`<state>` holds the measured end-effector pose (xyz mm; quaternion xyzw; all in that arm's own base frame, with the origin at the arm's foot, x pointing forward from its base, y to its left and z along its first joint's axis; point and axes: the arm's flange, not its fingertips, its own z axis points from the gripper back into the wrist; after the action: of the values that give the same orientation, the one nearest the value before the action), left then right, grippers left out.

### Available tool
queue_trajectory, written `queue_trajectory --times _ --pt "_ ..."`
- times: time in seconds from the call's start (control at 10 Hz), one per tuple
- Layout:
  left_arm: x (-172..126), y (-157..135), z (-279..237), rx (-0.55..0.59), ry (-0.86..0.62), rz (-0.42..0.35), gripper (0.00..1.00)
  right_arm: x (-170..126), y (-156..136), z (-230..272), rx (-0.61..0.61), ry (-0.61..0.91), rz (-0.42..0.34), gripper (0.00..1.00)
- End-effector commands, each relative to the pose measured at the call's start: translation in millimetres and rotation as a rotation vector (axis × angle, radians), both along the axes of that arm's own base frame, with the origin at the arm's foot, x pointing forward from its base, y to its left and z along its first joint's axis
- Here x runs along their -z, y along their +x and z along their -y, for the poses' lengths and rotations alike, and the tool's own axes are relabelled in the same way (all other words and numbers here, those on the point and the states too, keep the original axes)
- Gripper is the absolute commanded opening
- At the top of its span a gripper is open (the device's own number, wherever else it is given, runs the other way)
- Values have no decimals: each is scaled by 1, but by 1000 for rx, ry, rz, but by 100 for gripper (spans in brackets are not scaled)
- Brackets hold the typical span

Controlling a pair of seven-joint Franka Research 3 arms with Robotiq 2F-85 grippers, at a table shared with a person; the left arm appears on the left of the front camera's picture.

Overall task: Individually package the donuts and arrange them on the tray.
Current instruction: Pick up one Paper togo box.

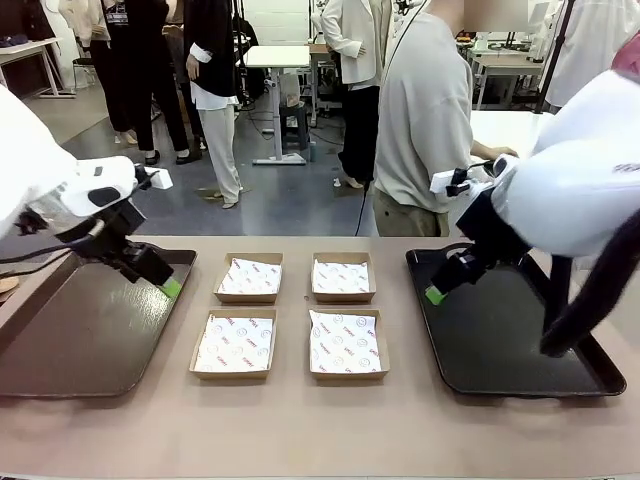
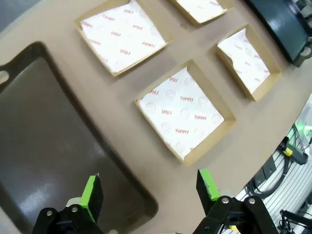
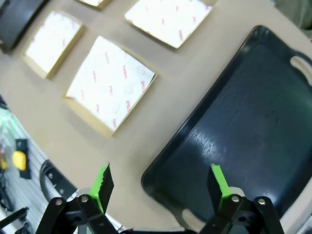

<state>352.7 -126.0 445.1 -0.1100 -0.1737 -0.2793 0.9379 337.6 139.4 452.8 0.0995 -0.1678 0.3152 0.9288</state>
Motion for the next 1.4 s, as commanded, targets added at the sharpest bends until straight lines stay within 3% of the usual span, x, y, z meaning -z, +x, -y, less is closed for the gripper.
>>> queue_trajectory --times 0.0,0.1,0.2,0.3,0.5,0.7,0.8,1.1,1.3 --pt "9 5 10 2 -25 2 100 16 11 -5 16 -2 7 100" --pt "9 5 10 2 -25 2 100 16 11 -5 16 -2 7 100" --pt "-3 -2 -1 -4 2 1 100 -5 -3 1 0 1 4 100" --pt "-9 10 -16 -23 -198 33 100 -4 6 16 -31 213 -123 100" --pt "-23 21 -49 -76 -543 17 100 0 22 62 50 574 -333 100" --pt "-24 35 -85 -88 -908 -125 100 22 37 113 168 888 -500 100" --pt "-12 46 -99 -113 -1030 -270 100 38 40 132 197 978 -564 100" --pt "14 55 -136 -209 -1048 -483 100 56 23 161 253 1016 -621 100" --pt "22 47 -163 -278 -1005 -493 100 64 8 181 301 981 -634 100"
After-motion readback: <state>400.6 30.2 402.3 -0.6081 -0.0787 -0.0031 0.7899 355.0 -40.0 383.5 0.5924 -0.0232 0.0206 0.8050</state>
